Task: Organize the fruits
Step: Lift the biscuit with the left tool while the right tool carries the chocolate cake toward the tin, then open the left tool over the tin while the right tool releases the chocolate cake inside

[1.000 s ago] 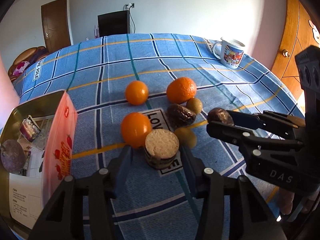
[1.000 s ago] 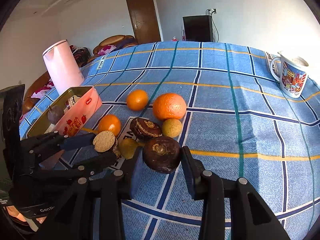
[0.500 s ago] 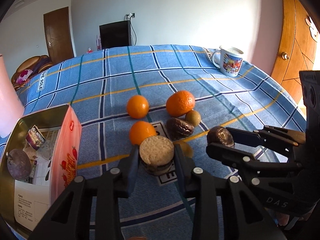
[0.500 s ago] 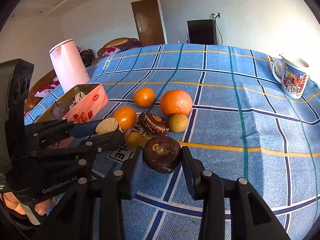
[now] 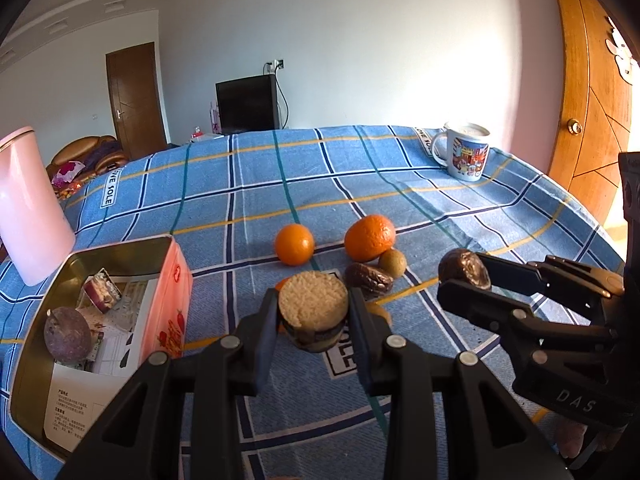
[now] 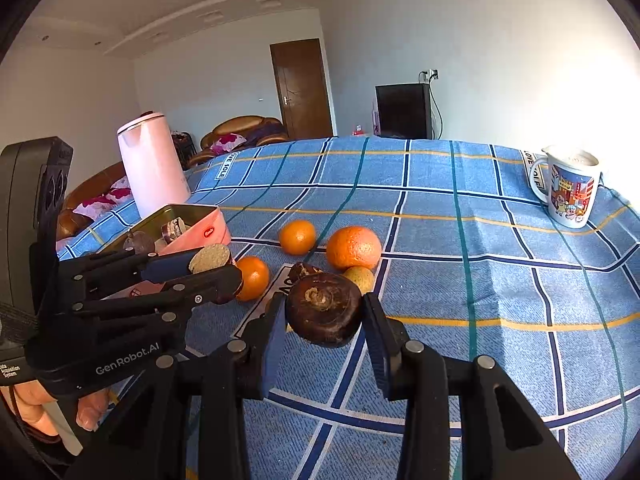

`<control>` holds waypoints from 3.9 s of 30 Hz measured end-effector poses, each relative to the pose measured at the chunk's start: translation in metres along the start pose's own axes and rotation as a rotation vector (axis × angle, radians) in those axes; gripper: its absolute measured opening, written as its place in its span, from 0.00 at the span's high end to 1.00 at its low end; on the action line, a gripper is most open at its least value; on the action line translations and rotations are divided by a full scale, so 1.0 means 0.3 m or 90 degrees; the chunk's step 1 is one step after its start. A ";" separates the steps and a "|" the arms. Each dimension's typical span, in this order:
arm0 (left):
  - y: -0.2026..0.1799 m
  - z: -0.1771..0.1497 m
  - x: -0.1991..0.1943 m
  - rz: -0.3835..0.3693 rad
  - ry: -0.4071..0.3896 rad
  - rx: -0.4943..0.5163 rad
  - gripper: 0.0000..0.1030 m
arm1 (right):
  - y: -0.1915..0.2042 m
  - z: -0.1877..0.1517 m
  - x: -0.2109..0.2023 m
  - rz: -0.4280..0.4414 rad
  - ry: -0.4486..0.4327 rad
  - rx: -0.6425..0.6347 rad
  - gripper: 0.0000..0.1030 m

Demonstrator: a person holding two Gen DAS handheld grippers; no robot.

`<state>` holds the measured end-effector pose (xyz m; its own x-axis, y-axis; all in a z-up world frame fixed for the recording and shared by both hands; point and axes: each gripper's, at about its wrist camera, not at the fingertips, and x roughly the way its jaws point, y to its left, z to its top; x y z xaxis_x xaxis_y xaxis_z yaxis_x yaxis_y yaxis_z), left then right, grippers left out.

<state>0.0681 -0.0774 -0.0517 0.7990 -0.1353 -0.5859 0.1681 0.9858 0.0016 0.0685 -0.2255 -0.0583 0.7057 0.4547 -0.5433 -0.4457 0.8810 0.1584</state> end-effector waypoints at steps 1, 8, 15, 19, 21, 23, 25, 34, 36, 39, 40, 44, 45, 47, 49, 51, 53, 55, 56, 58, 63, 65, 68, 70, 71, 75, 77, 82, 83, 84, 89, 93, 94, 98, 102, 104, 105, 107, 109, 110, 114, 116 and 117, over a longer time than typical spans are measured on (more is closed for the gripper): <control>0.000 -0.001 -0.006 0.003 -0.006 -0.001 0.66 | 0.000 -0.001 -0.003 -0.001 -0.005 0.000 0.61; 0.002 -0.003 -0.037 0.016 -0.038 -0.001 0.66 | 0.005 -0.002 -0.034 -0.008 -0.040 -0.003 0.61; -0.001 -0.004 -0.057 0.026 -0.061 -0.001 0.66 | 0.007 -0.007 -0.059 -0.014 -0.063 -0.005 0.61; -0.003 -0.005 -0.070 0.030 -0.073 0.003 0.66 | 0.012 -0.010 -0.071 -0.017 -0.076 -0.007 0.61; -0.004 -0.008 -0.076 0.034 -0.079 0.004 0.66 | 0.011 -0.012 -0.076 -0.018 -0.083 -0.008 0.61; -0.005 -0.008 -0.082 0.037 -0.085 0.005 0.66 | 0.014 -0.014 -0.083 -0.021 -0.089 -0.010 0.62; -0.004 -0.009 -0.090 0.040 -0.092 0.006 0.66 | 0.018 -0.015 -0.089 -0.024 -0.097 -0.014 0.61; 0.005 -0.004 -0.123 0.044 -0.113 0.004 0.66 | 0.043 -0.021 -0.115 -0.052 -0.126 -0.034 0.62; 0.010 -0.003 -0.128 0.045 -0.116 0.003 0.66 | 0.054 -0.022 -0.123 -0.065 -0.133 -0.044 0.62; 0.021 -0.003 -0.138 0.046 -0.118 -0.002 0.66 | 0.073 -0.017 -0.125 -0.070 -0.136 -0.058 0.62; 0.027 -0.003 -0.142 0.046 -0.120 -0.005 0.66 | 0.079 -0.014 -0.125 -0.071 -0.136 -0.059 0.62; 0.054 -0.004 -0.159 0.047 -0.126 -0.016 0.66 | 0.100 0.005 -0.130 -0.073 -0.141 -0.068 0.62; 0.061 -0.004 -0.164 0.050 -0.129 -0.018 0.66 | 0.108 0.010 -0.130 -0.073 -0.142 -0.072 0.62; 0.078 -0.007 -0.174 0.053 -0.132 -0.023 0.66 | 0.122 0.020 -0.128 -0.070 -0.143 -0.079 0.62; 0.098 -0.010 -0.182 0.055 -0.133 -0.030 0.66 | 0.139 0.028 -0.122 -0.067 -0.143 -0.086 0.62; 0.121 -0.015 -0.189 0.058 -0.134 -0.039 0.66 | 0.158 0.036 -0.115 -0.064 -0.142 -0.095 0.62; 0.141 -0.018 -0.197 0.063 -0.136 -0.047 0.66 | 0.179 0.045 -0.108 -0.059 -0.141 -0.101 0.62; 0.165 -0.022 -0.205 0.068 -0.138 -0.054 0.66 | 0.203 0.056 -0.102 -0.054 -0.141 -0.110 0.62; 0.177 -0.024 -0.210 0.071 -0.139 -0.058 0.66 | 0.215 0.061 -0.099 -0.052 -0.141 -0.114 0.62; 0.200 -0.029 -0.217 0.077 -0.141 -0.065 0.66 | 0.240 0.073 -0.092 -0.045 -0.141 -0.122 0.61; 0.258 -0.045 -0.225 0.094 -0.136 -0.082 0.66 | 0.305 0.104 -0.066 -0.030 -0.138 -0.142 0.61; 0.278 -0.052 -0.228 0.099 -0.136 -0.090 0.66 | 0.331 0.117 -0.052 -0.021 -0.135 -0.150 0.61; 0.315 -0.063 -0.237 0.107 -0.135 -0.100 0.66 | 0.371 0.133 -0.028 -0.008 -0.131 -0.164 0.61; 0.340 -0.069 -0.243 0.115 -0.134 -0.106 0.66 | 0.400 0.144 -0.013 0.003 -0.128 -0.172 0.61; 0.351 -0.073 -0.245 0.119 -0.134 -0.109 0.66 | 0.407 0.148 0.001 0.008 -0.125 -0.174 0.61; 0.400 -0.085 -0.256 0.130 -0.132 -0.124 0.66 | 0.457 0.161 0.036 0.027 -0.115 -0.185 0.61; 0.421 -0.091 -0.259 0.135 -0.131 -0.130 0.66 | 0.475 0.162 0.055 0.035 -0.108 -0.188 0.61; 0.470 -0.105 -0.260 0.147 -0.119 -0.142 0.66 | 0.527 0.167 0.105 0.059 -0.087 -0.196 0.61; 0.478 -0.107 -0.259 0.148 -0.117 -0.145 0.66 | 0.534 0.167 0.115 0.064 -0.082 -0.196 0.61; 0.487 -0.109 -0.259 0.150 -0.115 -0.148 0.66 | 0.537 0.167 0.125 0.069 -0.077 -0.196 0.61; 0.528 -0.120 -0.252 0.155 -0.102 -0.157 0.66 | 0.589 0.160 0.181 0.089 -0.051 -0.200 0.61; 0.561 -0.128 -0.244 0.152 -0.088 -0.169 0.66 | 0.614 0.148 0.222 0.101 -0.026 -0.200 0.61; 0.565 -0.130 -0.240 0.155 -0.082 -0.169 0.66 | 0.619 0.146 0.233 0.105 -0.018 -0.200 0.61; 0.589 -0.139 -0.222 0.158 -0.062 -0.174 0.66 | 0.642 0.136 0.279 0.119 0.015 -0.201 0.61; 0.600 -0.143 -0.196 0.154 -0.039 -0.174 0.66 | 0.646 0.126 0.318 0.129 0.055 -0.200 0.61; 0.597 -0.142 -0.191 0.152 -0.034 -0.171 0.66 | 0.643 0.121 0.336 0.131 0.071 -0.200 0.61; 0.594 -0.141 -0.189 0.154 -0.032 -0.168 0.66 | 0.644 0.117 0.342 0.131 0.077 -0.201 0.61; 0.592 -0.141 -0.184 0.155 -0.026 -0.166 0.66 | 0.644 0.112 0.358 0.138 0.097 -0.203 0.61; 0.590 -0.141 -0.179 0.163 -0.022 -0.163 0.66 | 0.645 0.111 0.360 0.140 0.100 -0.204 0.61; 0.591 -0.139 -0.175 0.163 -0.019 -0.163 0.66 | 0.648 0.109 0.362 0.144 0.107 -0.206 0.61; 0.587 -0.136 -0.185 0.170 -0.027 -0.167 0.47 | 0.660 0.099 0.362 0.154 0.113 -0.214 0.54; 0.581 -0.130 -0.201 0.173 -0.041 -0.170 0.34 | 0.652 0.100 0.343 0.157 0.103 -0.209 0.46; 0.578 -0.126 -0.211 0.171 -0.049 -0.172 0.30 | 0.645 0.102 0.331 0.155 0.096 -0.206 0.40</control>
<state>0.0248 0.1057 -0.0451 0.8365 0.1345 -0.5313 -0.2035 0.9763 -0.0733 0.0693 -0.0059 -0.0564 0.4808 0.5984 -0.6409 -0.7559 0.6533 0.0428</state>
